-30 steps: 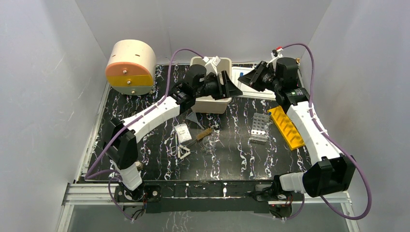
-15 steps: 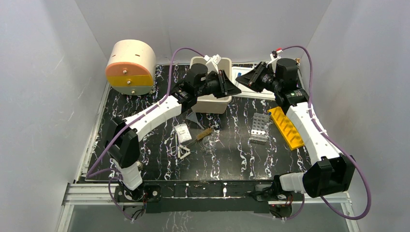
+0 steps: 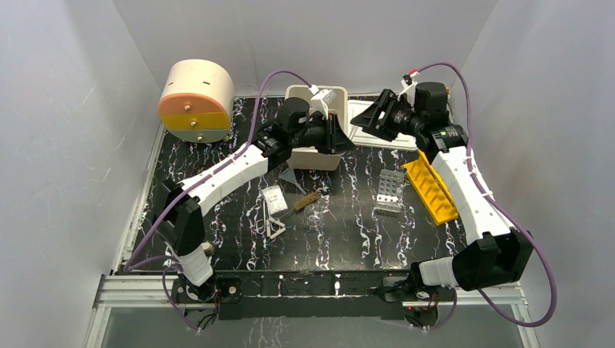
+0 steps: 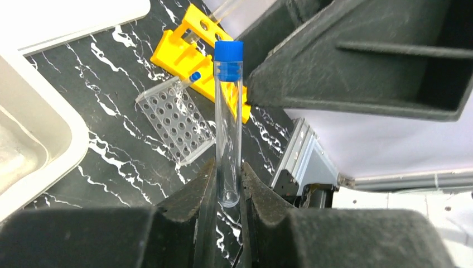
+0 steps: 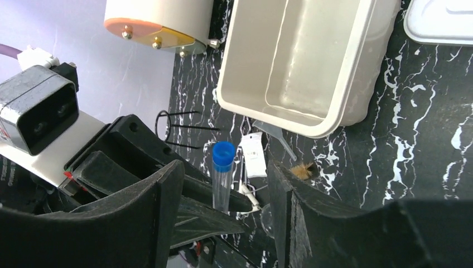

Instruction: Organize the chemistry lab equipment

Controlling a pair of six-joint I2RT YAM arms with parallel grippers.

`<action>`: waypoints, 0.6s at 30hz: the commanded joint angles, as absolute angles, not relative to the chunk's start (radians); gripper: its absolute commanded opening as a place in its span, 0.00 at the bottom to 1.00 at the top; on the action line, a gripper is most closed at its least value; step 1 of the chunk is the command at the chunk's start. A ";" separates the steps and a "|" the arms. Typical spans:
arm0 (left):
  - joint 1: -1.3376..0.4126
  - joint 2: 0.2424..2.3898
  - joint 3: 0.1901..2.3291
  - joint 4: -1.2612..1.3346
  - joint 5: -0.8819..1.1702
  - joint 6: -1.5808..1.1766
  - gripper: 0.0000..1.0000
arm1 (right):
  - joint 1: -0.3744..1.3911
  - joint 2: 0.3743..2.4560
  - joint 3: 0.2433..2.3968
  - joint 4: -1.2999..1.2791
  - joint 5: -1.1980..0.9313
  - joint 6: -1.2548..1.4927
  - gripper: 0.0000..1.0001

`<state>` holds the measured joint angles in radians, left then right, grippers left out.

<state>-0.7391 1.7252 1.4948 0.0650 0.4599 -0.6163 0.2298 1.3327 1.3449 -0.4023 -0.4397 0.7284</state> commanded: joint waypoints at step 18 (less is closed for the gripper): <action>-0.740 1.610 1.525 -0.249 0.709 -0.182 0.00 | 0.212 1.273 1.350 -0.594 -0.697 0.718 0.40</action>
